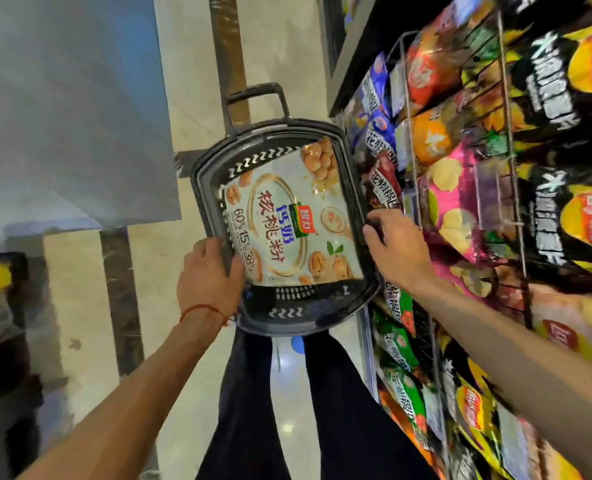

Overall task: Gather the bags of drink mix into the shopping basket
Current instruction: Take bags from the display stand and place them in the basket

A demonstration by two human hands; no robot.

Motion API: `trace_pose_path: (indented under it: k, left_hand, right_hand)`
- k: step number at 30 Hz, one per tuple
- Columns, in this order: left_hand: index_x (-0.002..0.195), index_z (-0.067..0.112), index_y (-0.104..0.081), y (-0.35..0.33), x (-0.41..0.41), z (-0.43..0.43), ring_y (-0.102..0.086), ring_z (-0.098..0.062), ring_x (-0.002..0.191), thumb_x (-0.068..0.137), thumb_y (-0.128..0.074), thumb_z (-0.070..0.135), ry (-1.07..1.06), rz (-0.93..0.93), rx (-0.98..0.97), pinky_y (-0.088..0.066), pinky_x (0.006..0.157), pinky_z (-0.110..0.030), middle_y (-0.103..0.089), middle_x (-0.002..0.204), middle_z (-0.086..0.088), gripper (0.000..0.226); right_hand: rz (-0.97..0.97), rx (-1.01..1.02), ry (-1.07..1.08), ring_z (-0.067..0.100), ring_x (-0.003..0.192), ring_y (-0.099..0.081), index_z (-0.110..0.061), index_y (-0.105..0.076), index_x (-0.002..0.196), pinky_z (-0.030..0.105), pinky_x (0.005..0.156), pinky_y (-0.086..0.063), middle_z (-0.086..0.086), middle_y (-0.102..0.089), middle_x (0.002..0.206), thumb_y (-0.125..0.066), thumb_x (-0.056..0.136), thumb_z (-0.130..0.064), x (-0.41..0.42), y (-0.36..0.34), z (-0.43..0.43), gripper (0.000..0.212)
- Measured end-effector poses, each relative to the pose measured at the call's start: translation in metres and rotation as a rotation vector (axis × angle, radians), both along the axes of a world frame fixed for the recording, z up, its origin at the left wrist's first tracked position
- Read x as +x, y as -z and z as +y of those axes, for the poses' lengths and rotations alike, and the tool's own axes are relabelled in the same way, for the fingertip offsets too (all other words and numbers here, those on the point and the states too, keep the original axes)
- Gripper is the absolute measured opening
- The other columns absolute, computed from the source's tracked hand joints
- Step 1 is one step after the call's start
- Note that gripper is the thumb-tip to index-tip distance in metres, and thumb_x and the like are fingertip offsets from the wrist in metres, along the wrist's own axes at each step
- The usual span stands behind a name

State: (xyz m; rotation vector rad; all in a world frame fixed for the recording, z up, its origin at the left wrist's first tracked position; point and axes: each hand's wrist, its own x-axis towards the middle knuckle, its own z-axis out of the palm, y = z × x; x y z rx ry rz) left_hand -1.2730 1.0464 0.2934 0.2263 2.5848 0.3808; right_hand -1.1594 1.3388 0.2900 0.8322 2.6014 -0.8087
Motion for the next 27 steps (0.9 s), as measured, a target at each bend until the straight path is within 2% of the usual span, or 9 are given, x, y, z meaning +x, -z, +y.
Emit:
trace_pose_path:
  k: [4,8,11,13,16,19,22,24,27]
  left_hand:
    - [0.13,0.011,-0.051,0.066,-0.007,0.002,-0.05,-0.036,0.117,0.097,-0.055,0.04,-0.216,-0.026,0.066,-0.044,0.096,-0.045,-0.053,0.132,-0.016,0.044]
    - [0.13,0.007,-0.045,0.128,-0.011,-0.002,-0.05,-0.039,0.115,0.096,-0.058,0.041,-0.298,-0.023,0.028,-0.044,0.092,-0.046,-0.049,0.131,-0.018,0.05]
    - [0.151,0.0,-0.025,0.171,-0.016,-0.002,-0.034,-0.043,0.139,0.099,-0.054,0.044,-0.425,-0.079,0.066,-0.033,0.114,-0.05,-0.032,0.154,-0.022,0.074]
    - [0.156,-0.001,-0.014,0.191,-0.021,0.003,-0.029,-0.039,0.146,0.103,-0.049,0.04,-0.534,-0.107,0.136,-0.026,0.119,-0.043,-0.026,0.16,-0.022,0.076]
    - [0.148,-0.002,-0.029,0.204,-0.024,0.01,-0.053,-0.048,0.121,0.107,-0.038,0.037,-0.613,-0.016,0.078,-0.042,0.093,-0.047,-0.054,0.137,-0.031,0.057]
    - [0.134,-0.003,-0.039,0.21,-0.024,0.006,-0.059,-0.05,0.101,0.108,-0.032,0.041,-0.622,0.043,0.013,-0.036,0.071,-0.045,-0.062,0.114,-0.035,0.052]
    - [0.114,-0.003,-0.046,0.211,-0.029,0.002,-0.057,-0.045,0.089,0.107,-0.035,0.043,-0.648,0.033,0.063,-0.03,0.067,-0.038,-0.061,0.099,-0.03,0.048]
    - [0.099,0.002,-0.047,0.207,-0.036,-0.001,-0.049,-0.034,0.082,0.106,-0.038,0.044,-0.677,0.014,0.115,-0.025,0.067,-0.033,-0.055,0.086,-0.018,0.044]
    - [0.089,0.005,-0.048,0.198,-0.049,-0.008,-0.043,-0.026,0.079,0.105,-0.041,0.047,-0.698,0.023,0.139,-0.022,0.065,-0.03,-0.048,0.076,-0.006,0.045]
  right_hand:
    - [-0.039,-0.049,0.132,0.034,0.132,-0.051,-0.005,-0.052,0.143,0.043,0.111,-0.041,0.015,-0.057,0.14,-0.052,0.107,-0.033,-0.017,0.068,0.02,0.046]
    - [-0.1,-0.158,0.312,0.035,0.131,-0.053,-0.006,-0.047,0.149,0.041,0.109,-0.04,0.019,-0.056,0.143,-0.048,0.108,-0.041,-0.03,0.13,0.036,0.055]
    - [-0.093,-0.244,0.408,0.035,0.137,-0.05,-0.007,-0.046,0.151,0.039,0.112,-0.039,0.018,-0.054,0.148,-0.045,0.109,-0.045,-0.042,0.169,0.043,0.057]
    - [-0.111,-0.288,0.396,0.036,0.134,-0.052,-0.006,-0.049,0.145,0.038,0.103,-0.041,0.018,-0.058,0.143,-0.04,0.11,-0.045,-0.046,0.187,0.045,0.053]
    - [-0.065,-0.23,0.321,0.042,0.108,-0.061,-0.007,-0.052,0.114,0.038,0.08,-0.039,0.015,-0.062,0.105,-0.036,0.111,-0.043,-0.042,0.205,0.045,0.04]
    - [-0.033,-0.169,0.294,0.046,0.094,-0.061,-0.009,-0.043,0.098,0.044,0.074,-0.039,0.016,-0.056,0.09,-0.037,0.11,-0.044,-0.038,0.208,0.044,0.037]
    - [-0.043,-0.185,0.312,0.042,0.096,-0.06,-0.009,-0.045,0.097,0.042,0.076,-0.039,0.016,-0.057,0.093,-0.038,0.11,-0.047,-0.039,0.204,0.043,0.041]
    - [-0.069,-0.209,0.324,0.036,0.093,-0.058,-0.007,-0.048,0.098,0.038,0.076,-0.037,0.013,-0.058,0.094,-0.037,0.109,-0.05,-0.042,0.197,0.041,0.046]
    - [-0.069,-0.189,0.332,0.027,0.081,-0.05,-0.008,-0.047,0.09,0.036,0.072,-0.033,0.004,-0.051,0.08,-0.035,0.109,-0.051,-0.049,0.18,0.031,0.049]
